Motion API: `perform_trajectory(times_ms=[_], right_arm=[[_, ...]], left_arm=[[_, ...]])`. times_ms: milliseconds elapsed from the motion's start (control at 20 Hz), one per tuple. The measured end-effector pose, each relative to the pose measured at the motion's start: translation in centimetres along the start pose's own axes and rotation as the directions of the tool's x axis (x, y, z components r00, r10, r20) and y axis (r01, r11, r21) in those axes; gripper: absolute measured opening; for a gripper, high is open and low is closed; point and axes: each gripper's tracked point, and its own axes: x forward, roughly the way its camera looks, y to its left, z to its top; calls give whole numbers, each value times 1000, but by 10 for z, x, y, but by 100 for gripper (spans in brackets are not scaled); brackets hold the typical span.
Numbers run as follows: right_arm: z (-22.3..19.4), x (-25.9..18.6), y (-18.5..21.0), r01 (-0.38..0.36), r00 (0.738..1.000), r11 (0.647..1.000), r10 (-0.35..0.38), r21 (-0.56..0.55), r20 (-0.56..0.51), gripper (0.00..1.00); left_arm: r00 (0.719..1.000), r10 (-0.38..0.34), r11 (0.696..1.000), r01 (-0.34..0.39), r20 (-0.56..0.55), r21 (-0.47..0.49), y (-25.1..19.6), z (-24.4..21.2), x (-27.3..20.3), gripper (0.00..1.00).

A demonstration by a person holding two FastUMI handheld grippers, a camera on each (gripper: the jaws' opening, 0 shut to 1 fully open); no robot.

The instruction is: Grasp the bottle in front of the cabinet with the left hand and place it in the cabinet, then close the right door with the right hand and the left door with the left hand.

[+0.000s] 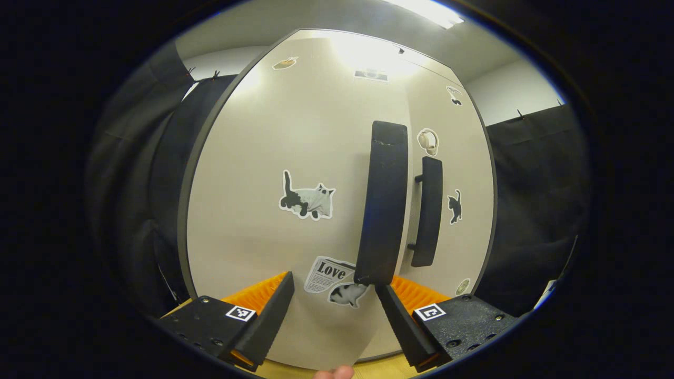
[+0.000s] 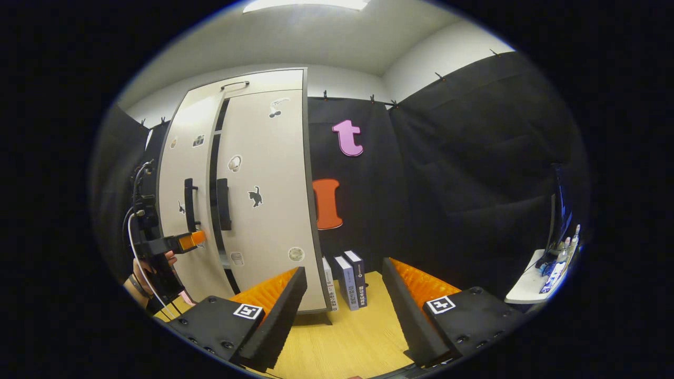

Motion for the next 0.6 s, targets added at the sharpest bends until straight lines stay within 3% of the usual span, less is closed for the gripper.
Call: perform_trajectory(times_ms=[200,400,600], right_arm=[[2,-5,-1,11,1000,1000,-11,-26,-2,97],[-2,-10,4,-6,1000,999,5,-44,-18,97],[-12,-11,15,-67,997,998,66,-14,-50,97]], left_arm=[[999,30,997,-31,17,66,-2,-2,-2,93],[1000,6,996,-9,27,87,-13,-5,-24,94],[1000,0,1000,-1,29,24,-20,6,-81,95]])
